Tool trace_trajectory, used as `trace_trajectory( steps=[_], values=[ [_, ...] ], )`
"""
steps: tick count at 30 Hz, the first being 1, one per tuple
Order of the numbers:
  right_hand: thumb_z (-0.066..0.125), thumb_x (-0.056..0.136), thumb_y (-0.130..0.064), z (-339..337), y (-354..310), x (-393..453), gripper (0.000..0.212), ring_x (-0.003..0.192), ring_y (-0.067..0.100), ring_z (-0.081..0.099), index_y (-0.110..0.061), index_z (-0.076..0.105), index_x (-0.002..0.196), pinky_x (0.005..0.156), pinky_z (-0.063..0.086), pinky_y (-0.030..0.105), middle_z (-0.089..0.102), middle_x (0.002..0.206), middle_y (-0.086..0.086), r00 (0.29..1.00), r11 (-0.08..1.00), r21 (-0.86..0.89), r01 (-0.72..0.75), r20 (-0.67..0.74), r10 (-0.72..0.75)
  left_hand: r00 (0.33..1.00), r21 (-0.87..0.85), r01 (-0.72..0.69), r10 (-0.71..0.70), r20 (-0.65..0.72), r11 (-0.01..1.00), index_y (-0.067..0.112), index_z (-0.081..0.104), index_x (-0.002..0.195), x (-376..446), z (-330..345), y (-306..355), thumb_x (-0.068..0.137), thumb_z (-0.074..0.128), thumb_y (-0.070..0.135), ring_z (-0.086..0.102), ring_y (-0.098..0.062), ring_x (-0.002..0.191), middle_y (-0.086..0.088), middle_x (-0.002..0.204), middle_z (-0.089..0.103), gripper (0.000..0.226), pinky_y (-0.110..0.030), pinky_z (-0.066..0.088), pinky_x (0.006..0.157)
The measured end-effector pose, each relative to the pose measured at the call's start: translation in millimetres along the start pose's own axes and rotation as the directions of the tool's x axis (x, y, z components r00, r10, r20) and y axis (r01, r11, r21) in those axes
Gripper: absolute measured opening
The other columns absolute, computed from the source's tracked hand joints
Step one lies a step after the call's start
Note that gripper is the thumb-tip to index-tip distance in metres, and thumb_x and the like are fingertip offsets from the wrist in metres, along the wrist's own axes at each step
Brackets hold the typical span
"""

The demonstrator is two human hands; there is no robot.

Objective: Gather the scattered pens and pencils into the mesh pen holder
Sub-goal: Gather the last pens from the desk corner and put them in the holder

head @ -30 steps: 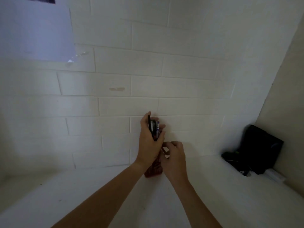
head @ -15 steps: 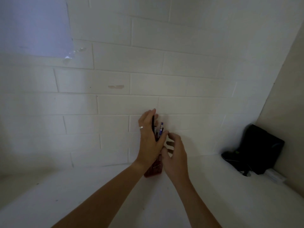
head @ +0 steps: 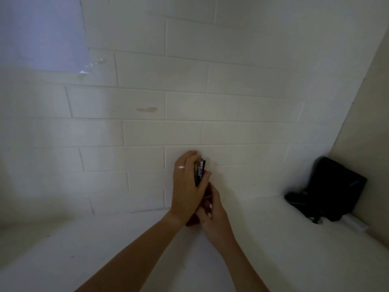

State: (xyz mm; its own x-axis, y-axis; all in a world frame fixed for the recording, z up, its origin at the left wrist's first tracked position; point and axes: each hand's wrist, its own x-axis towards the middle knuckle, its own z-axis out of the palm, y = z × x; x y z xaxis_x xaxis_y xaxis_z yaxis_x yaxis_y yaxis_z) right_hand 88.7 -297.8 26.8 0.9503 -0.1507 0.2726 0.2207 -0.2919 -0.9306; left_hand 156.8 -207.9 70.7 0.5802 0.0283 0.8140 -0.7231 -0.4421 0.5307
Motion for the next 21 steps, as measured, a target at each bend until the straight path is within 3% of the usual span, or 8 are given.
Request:
trace_trajectory(
  steps=[5, 7, 9, 12, 14, 16, 19, 21],
  values=[
    [0.057, 0.088, -0.012, -3.7, 5.3, 0.0, 0.050, 0.117, 0.006, 0.059, -0.033, 0.046, 0.133, 0.095, 0.053, 0.026, 0.057, 0.129, -0.010, 0.989, 0.998, 0.020, 0.057, -0.141, -0.053, 0.947, -0.007, 0.317, -0.317, -0.044, 0.948, 0.013, 0.038, 0.127, -13.8, 0.3, 3.5, 0.060, 0.084, 0.048, 0.038, -0.016, 0.117, 0.004, 0.123, 0.032, 0.088, -0.033, 0.041, 0.101],
    [0.046, 0.086, -0.014, -9.1, -2.3, 5.5, 0.048, 0.114, 0.009, 0.062, -0.031, 0.049, 0.131, 0.087, 0.053, 0.021, 0.060, 0.127, -0.005, 0.988, 0.992, 0.123, 0.041, -0.151, -0.023, 0.918, -0.066, 0.395, -0.392, 0.049, 0.916, 0.016, 0.039, 0.126, -18.9, 3.4, 2.7, 0.060, 0.083, 0.050, 0.046, -0.017, 0.114, 0.005, 0.119, 0.036, 0.087, -0.033, 0.047, 0.099],
    [0.042, 0.092, -0.009, -13.1, -12.6, 12.4, 0.050, 0.109, -0.004, 0.063, -0.024, 0.045, 0.139, 0.080, 0.051, 0.011, 0.060, 0.128, -0.006, 0.995, 0.971, 0.237, 0.014, -0.096, 0.009, 0.894, -0.056, 0.441, -0.434, 0.111, 0.896, 0.017, 0.044, 0.123, -20.8, 5.8, 1.0, 0.065, 0.080, 0.049, 0.051, -0.017, 0.110, 0.002, 0.115, 0.045, 0.075, -0.038, 0.051, 0.096],
    [0.035, 0.104, -0.005, -17.1, -31.6, 19.8, 0.051, 0.122, -0.009, 0.053, -0.024, 0.032, 0.151, 0.085, 0.047, 0.004, 0.050, 0.138, -0.012, 0.998, 0.946, 0.319, 0.060, -0.046, -0.048, 0.869, -0.025, 0.470, -0.459, 0.184, 0.882, 0.020, 0.045, 0.112, -18.0, 2.1, 1.6, 0.066, 0.077, 0.039, 0.049, -0.020, 0.108, 0.002, 0.108, 0.044, 0.059, -0.039, 0.049, 0.093],
    [0.037, 0.106, -0.024, -15.9, -43.0, 25.1, 0.049, 0.134, -0.009, 0.041, -0.034, 0.028, 0.153, 0.098, 0.040, 0.004, 0.040, 0.148, -0.021, 0.996, 0.942, 0.324, 0.093, -0.035, -0.086, 0.857, -0.016, 0.478, -0.463, 0.228, 0.878, 0.023, 0.044, 0.105, -16.3, -1.7, 1.3, 0.060, 0.075, 0.044, 0.053, -0.020, 0.101, 0.001, 0.105, 0.047, 0.059, -0.040, 0.053, 0.085],
    [0.047, 0.097, -0.046, -13.0, -51.3, 26.0, 0.058, 0.134, -0.015, 0.036, -0.043, 0.029, 0.151, 0.104, 0.035, 0.007, 0.035, 0.150, -0.027, 0.995, 0.958, 0.271, 0.098, -0.001, -0.101, 0.848, -0.036, 0.490, -0.467, 0.250, 0.871, 0.025, 0.039, 0.101, -15.5, -5.2, 0.6, 0.058, 0.074, 0.053, 0.062, -0.021, 0.090, 0.000, 0.100, 0.054, 0.063, -0.047, 0.057, 0.075],
    [0.066, 0.087, -0.047, -8.0, -53.7, 26.1, 0.072, 0.132, -0.007, 0.042, -0.038, 0.031, 0.150, 0.109, 0.037, 0.016, 0.038, 0.149, -0.017, 0.991, 0.987, 0.106, 0.122, -0.069, -0.115, 0.874, -0.075, 0.439, -0.406, 0.267, 0.895, 0.020, 0.034, 0.111, -11.2, -7.9, -5.2, 0.071, 0.068, 0.052, 0.067, -0.019, 0.087, 0.006, 0.102, 0.055, 0.061, -0.048, 0.059, 0.073],
    [0.070, 0.087, -0.040, -4.9, -49.0, 28.7, 0.077, 0.123, -0.019, 0.038, -0.033, 0.029, 0.151, 0.098, 0.034, -0.001, 0.032, 0.147, -0.012, 0.986, 0.991, 0.017, 0.132, -0.108, -0.129, 0.892, -0.113, 0.404, -0.363, 0.271, 0.908, 0.018, 0.042, 0.116, -6.8, -8.9, -7.9, 0.079, 0.070, 0.039, 0.069, -0.016, 0.088, 0.002, 0.103, 0.064, 0.051, -0.042, 0.061, 0.075]
  ],
)
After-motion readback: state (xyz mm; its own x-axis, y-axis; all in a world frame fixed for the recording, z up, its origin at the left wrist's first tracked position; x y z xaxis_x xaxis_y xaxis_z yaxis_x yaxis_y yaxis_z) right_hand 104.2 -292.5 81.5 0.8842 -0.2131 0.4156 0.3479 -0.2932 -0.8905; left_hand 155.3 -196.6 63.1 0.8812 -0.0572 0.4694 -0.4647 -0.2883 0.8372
